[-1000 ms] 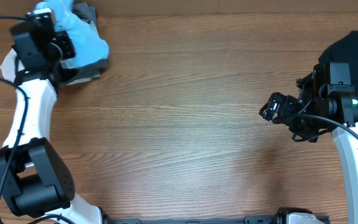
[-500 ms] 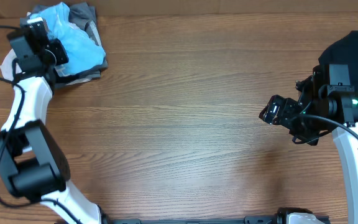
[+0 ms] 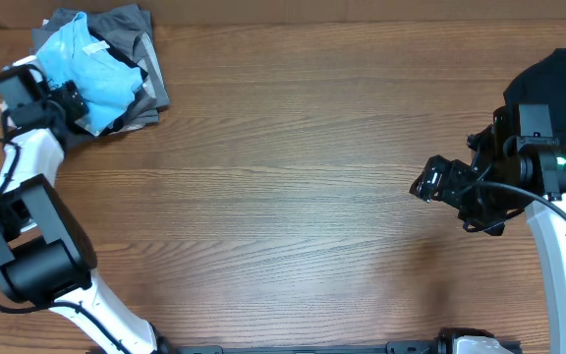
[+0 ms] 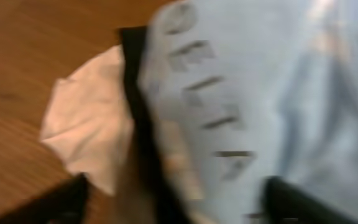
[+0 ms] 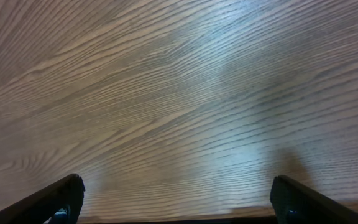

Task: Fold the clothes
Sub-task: 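Carry the blue shirt with the left gripper to the top-left clothes stack, then lower the shirt onto the stack and adjust it with the left gripper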

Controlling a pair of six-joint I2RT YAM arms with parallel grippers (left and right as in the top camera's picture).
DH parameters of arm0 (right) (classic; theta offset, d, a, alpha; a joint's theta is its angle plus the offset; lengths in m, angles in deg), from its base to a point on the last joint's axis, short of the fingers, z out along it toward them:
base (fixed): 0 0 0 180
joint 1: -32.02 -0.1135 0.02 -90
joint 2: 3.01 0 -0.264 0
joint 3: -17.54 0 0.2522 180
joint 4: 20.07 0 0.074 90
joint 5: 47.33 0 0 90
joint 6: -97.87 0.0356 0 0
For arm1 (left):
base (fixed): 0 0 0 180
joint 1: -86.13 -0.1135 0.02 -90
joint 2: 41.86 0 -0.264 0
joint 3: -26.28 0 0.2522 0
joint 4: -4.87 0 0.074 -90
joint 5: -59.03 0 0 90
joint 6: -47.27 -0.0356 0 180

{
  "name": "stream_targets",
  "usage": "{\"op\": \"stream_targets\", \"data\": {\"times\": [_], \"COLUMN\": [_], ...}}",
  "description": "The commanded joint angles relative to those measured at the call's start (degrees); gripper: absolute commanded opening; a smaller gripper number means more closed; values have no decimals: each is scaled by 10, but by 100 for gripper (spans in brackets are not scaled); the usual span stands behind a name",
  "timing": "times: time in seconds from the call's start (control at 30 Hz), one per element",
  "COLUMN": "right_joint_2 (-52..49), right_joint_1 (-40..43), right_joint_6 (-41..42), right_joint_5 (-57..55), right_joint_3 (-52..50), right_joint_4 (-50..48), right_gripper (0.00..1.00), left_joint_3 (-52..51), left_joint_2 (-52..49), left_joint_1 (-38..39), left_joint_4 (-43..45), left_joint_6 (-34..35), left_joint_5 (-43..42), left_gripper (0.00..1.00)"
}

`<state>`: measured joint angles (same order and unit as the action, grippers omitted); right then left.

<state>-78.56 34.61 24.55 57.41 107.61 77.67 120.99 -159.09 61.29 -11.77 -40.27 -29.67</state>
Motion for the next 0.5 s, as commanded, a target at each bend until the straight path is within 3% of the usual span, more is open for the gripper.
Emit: {"op": "stream_targets", "data": {"times": [0.0,0.3,0.33,0.37,0.47], "right_joint_2": [-1,-1,-1,-1,-1], "right_joint_1": [0,0,0,0,0], "right_joint_6": [-2,-2,-2,-2,-2], "right_joint_5": [-3,-4,-4,-4,-4], "right_joint_3": [-1,-1,-1,-1,-1], "right_joint_4": [4,-4,-5,-7,-12], "right_gripper": [100,100,100,100,100], "left_joint_3": [28,133,141,150,158], "left_joint_2": [2,46,49,50,50], "left_joint_1": [-7,7,8,10,20], "left_joint_4": [-13,-110,-116,-121,-128], "left_joint_6": [6,65,69,70,70], "left_joint_5": [15,-54,-63,-70,-72], "left_gripper": [100,100,92,66,15]}}
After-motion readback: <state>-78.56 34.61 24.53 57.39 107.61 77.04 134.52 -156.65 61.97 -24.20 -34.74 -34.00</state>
